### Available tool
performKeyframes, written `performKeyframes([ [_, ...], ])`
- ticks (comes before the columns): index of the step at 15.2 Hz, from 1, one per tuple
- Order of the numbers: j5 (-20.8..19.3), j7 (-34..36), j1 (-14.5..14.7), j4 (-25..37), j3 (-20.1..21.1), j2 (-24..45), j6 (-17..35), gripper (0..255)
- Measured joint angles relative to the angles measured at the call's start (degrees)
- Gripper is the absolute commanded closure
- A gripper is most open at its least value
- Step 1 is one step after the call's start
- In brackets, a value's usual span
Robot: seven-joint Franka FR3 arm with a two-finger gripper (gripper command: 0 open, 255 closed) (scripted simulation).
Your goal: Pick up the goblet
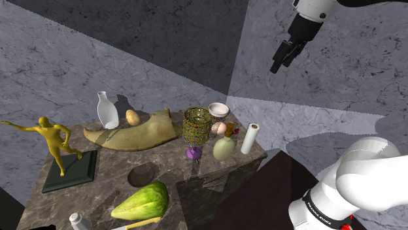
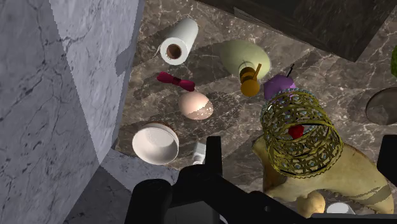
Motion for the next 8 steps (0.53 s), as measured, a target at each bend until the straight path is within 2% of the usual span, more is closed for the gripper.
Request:
performKeyframes([
  [2,0.09,0.22,0.04,-0.38,0.08,0.52,0.76,0],
  [8,1.14,2.87,0.57,-2.82,1.13,8.62,9.90,0],
])
